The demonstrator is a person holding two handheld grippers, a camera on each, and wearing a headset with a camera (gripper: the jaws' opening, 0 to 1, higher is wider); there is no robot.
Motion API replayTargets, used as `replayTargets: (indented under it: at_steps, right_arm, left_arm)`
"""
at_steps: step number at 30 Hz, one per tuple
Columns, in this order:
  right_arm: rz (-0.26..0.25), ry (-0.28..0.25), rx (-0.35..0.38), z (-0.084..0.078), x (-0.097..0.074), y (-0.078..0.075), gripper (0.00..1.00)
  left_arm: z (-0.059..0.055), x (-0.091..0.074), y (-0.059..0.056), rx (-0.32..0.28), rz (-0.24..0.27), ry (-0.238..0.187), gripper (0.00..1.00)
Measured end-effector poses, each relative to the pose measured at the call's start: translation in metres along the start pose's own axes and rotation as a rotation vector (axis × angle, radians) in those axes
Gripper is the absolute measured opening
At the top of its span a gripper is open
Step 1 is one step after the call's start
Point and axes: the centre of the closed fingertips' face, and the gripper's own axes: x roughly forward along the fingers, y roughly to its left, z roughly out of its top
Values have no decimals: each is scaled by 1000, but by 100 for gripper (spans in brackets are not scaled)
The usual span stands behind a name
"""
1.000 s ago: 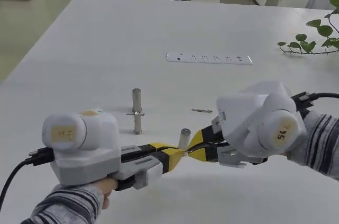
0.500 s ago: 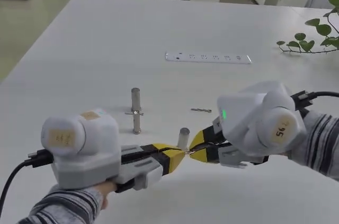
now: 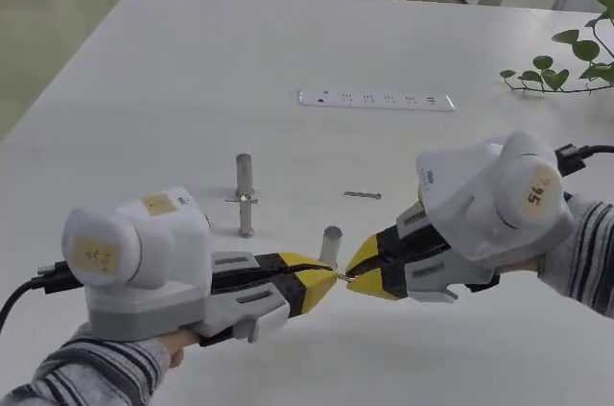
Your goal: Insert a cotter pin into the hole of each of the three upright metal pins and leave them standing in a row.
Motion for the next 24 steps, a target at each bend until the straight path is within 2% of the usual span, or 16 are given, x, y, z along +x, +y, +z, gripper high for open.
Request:
replayTargets:
  at_steps: [8,13,18,24]
  right_arm:
    - [15,-13,30,-1,-2,3,0]
    - [8,-6,9,-2,-4,2,0]
    - [1,13,-24,-3,-7,0,0]
    - [4,28,-44,-4,-7,2,0]
  left_arm:
    - [0,-2,-1,5,-17,-2,0]
    - [-4,-1,0,-11,-16,7,0]
    - [-9,0,1,7,-2,29,0]
    - [-14,0,8,21,35,48,2]
